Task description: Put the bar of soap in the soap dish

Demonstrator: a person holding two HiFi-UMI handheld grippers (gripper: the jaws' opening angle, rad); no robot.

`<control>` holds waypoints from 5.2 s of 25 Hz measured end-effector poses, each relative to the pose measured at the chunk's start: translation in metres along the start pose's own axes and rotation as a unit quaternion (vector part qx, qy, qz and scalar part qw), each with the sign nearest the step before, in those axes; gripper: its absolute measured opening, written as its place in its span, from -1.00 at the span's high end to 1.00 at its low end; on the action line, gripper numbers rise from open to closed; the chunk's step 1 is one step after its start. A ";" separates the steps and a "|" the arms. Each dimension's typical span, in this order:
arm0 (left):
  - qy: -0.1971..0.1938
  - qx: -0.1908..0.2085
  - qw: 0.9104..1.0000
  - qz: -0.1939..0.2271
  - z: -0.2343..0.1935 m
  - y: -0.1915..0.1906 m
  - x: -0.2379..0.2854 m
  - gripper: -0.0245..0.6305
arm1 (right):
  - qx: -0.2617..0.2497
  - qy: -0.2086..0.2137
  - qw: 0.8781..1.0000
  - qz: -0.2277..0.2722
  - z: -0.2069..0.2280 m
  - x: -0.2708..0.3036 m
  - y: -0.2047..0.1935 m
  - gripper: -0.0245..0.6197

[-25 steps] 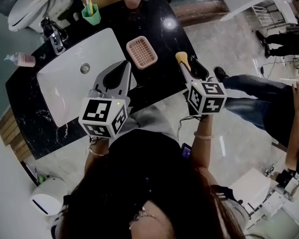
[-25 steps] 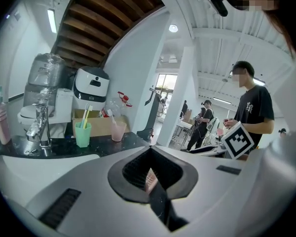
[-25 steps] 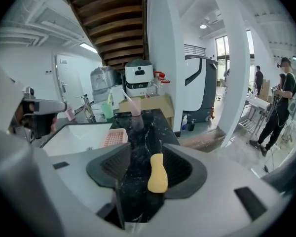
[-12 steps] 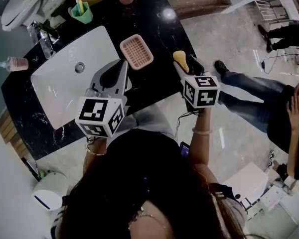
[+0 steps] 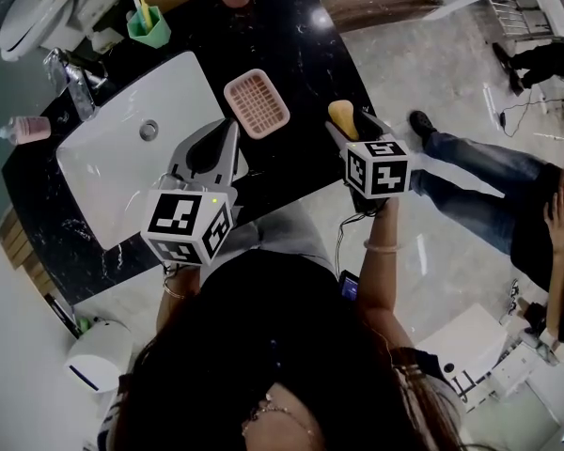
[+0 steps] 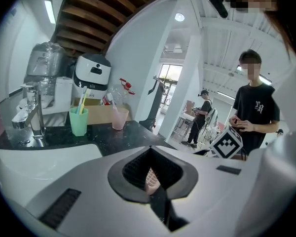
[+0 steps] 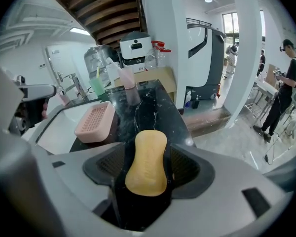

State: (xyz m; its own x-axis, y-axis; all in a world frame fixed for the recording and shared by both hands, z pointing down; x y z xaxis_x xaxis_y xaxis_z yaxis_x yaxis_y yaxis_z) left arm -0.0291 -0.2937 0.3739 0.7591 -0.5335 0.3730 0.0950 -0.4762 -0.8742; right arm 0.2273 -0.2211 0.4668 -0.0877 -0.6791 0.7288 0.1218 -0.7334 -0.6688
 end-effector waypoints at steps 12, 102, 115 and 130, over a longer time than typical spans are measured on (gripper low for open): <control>0.000 -0.006 1.000 -0.015 -0.003 -0.003 0.010 0.92 | -0.030 -0.021 0.997 -0.062 0.002 0.014 -0.002 0.11; 0.134 -0.060 0.988 0.050 -0.056 -0.012 -0.082 0.92 | -0.132 0.141 0.979 -0.060 -0.122 0.053 0.085 0.30; 0.151 -0.066 0.985 0.051 -0.063 -0.014 -0.089 0.92 | -0.135 0.150 0.976 -0.075 -0.130 0.067 0.080 0.30; 0.153 -0.067 0.985 0.049 -0.068 -0.013 -0.088 0.92 | -0.138 0.153 0.975 -0.086 -0.135 0.076 0.077 0.30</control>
State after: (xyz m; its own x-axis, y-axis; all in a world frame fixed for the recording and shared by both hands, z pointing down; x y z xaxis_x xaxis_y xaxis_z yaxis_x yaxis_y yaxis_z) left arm -0.1407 -0.2880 0.3734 0.5291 -0.7572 0.3831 -0.0697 -0.4888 -0.8696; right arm 0.0964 -0.3334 0.4504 -0.3799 -0.4921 0.7833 -0.1868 -0.7885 -0.5860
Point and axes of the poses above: the fingertips, and each gripper's own axes: x forward along the fingers, z to its right, y out of its top, the point moved 8 cm from there along -x, backward along the fingers, and after that the axes turned 6 degrees about z, right-handed, at the moved point
